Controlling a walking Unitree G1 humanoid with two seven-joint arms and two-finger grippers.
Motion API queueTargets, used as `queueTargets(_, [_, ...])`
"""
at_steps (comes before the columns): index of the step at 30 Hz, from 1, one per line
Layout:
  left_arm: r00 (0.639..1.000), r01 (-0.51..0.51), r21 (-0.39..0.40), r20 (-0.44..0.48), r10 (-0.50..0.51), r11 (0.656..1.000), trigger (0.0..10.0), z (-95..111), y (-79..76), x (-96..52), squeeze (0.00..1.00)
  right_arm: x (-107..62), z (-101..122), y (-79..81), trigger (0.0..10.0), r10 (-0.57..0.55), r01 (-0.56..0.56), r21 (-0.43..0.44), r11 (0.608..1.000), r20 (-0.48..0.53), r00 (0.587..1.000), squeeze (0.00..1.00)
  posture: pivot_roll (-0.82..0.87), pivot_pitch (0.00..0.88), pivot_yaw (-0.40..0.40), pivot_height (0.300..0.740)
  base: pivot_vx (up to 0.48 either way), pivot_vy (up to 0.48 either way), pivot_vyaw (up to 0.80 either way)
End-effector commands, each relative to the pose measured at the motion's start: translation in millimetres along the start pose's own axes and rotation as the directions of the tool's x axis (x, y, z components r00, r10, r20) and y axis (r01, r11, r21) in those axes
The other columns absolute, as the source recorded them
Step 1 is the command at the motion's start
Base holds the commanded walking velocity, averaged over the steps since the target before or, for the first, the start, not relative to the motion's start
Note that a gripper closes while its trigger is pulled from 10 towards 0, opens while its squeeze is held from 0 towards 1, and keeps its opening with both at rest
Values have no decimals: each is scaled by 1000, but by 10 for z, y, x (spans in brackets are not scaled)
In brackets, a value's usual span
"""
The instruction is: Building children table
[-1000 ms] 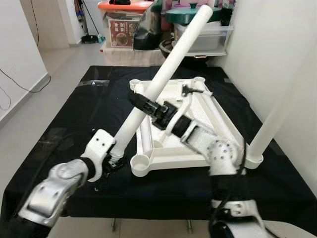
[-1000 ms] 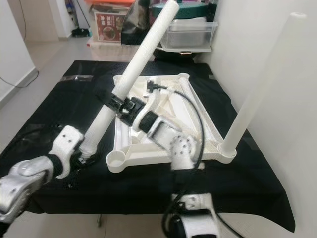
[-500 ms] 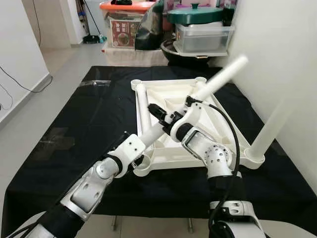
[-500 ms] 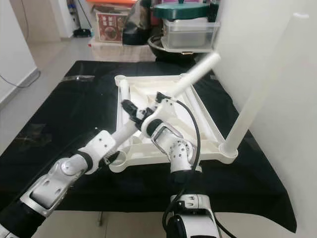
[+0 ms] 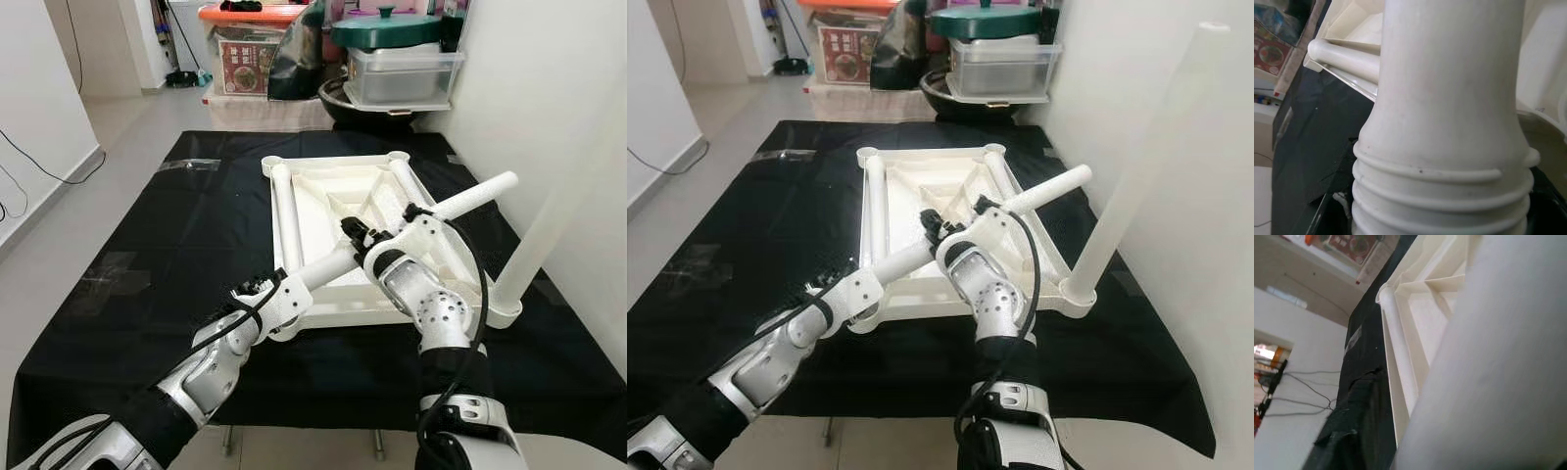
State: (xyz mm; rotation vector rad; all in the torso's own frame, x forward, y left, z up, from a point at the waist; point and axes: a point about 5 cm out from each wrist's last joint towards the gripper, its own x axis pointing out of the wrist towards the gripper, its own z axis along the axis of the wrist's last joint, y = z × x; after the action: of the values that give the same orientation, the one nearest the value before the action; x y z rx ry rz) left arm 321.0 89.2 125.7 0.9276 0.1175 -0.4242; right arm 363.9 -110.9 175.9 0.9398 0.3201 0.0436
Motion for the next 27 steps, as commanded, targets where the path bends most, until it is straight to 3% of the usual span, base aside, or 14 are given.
queueTargets(1, [999,-16,37,-37,17,999,10000,-75,-5,17,0,9,-424,421,0,115,-102,142,985,-92,989,0,52,0,-30,740,0,0,0])
queueTargets(2, [999,-28,53,-40,30,998,10000,-84,3,30,0,-15,-417,490,0,143,-126,172,977,-90,986,0,52,0,-31,740,0,0,0])
queueTargets(10, [999,-21,60,-35,23,998,10000,-77,-4,47,0,-45,-410,574,0,162,-144,189,971,-83,983,0,50,0,-28,740,0,0,0])
queueTargets(11, [999,-13,69,-37,15,998,10000,-82,-7,42,173,-48,-410,579,0,165,-147,189,971,-82,983,0,50,0,-27,740,0,0,0])
queueTargets(12, [999,-13,69,-37,15,998,10000,-82,-7,42,173,-48,-410,579,0,165,-147,189,971,-82,983,0,50,0,-27,740,0,0,0])
queueTargets(13, [999,-13,78,-40,16,997,10000,-91,-6,39,525,-49,-408,584,0,168,-150,187,971,-82,982,0,50,0,-27,740,0,0,0])
queueTargets(14, [999,-12,85,-41,16,996,10000,-102,0,35,1000,-51,-410,590,0,171,-153,185,971,-84,982,0,49,0,-27,740,0,0,0])
queueTargets(20, [999,-38,79,-9,39,996,10000,-90,89,13,1000,-63,-405,607,0,185,-169,167,971,-87,979,0,51,0,-29,740,0,0,0])
queueTargets(27, [985,-83,-53,150,90,995,10000,181,336,-181,1000,-14,-217,671,0,211,-206,101,973,-37,977,0,58,0,-32,740,0,0,0])
